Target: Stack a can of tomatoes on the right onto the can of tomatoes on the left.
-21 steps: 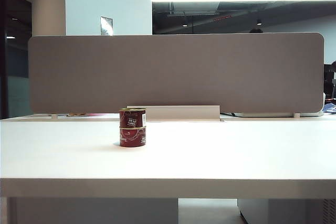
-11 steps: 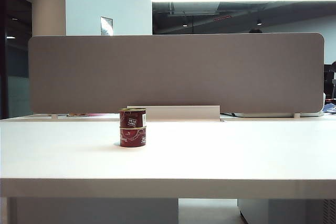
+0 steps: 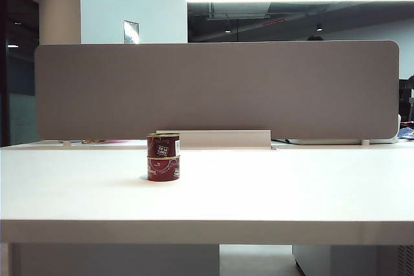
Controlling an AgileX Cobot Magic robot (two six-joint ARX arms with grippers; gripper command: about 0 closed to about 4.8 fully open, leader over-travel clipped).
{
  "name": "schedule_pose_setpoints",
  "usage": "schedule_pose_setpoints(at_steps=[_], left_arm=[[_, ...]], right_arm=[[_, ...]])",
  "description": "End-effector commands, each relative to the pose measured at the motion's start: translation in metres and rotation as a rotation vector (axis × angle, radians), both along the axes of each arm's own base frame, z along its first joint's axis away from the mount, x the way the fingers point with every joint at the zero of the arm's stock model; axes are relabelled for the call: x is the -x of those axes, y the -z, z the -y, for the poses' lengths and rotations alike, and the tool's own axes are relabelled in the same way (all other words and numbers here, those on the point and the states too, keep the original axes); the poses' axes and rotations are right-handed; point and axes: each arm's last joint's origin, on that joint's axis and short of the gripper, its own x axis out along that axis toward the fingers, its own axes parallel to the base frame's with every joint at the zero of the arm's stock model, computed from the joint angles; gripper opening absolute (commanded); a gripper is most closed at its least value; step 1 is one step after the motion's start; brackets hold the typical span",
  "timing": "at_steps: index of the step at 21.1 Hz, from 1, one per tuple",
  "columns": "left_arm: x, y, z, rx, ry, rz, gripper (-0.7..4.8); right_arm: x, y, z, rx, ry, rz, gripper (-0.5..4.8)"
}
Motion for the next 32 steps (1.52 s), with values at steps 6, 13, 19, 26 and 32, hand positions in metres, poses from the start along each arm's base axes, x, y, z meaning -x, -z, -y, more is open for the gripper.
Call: schedule_pose_setpoints(at_steps=[6, 13, 19, 26, 32], left_arm=[[0.000, -0.002, 0.000, -0.001, 0.000, 0.014, -0.06], [0.000, -0.002, 0.000, -0.001, 0.000, 0.014, -0.06], [0.000, -0.002, 0.000, -0.001, 0.000, 0.014, -0.06], [0.000, -0.002, 0.000, -0.001, 0.000, 0.013, -0.06], [0.000, -0.002, 0.000, -0.001, 0.000, 0.013, -0.06]], right_arm=[[-0.003, 0.010, 0.007, -0.011, 0.048, -0.025, -0.02], [-0.008, 0.026, 0.007, -0.014, 0.027, -0.039, -0.02], [-0.013, 0.044, 0.006, -0.017, -0.023, -0.059, -0.02], [-0.015, 0.049, 0.005, 0.045, -0.052, -0.033, -0.02], [-0.016, 0.046, 0.006, 0.057, -0.022, -0.004, -0.02]])
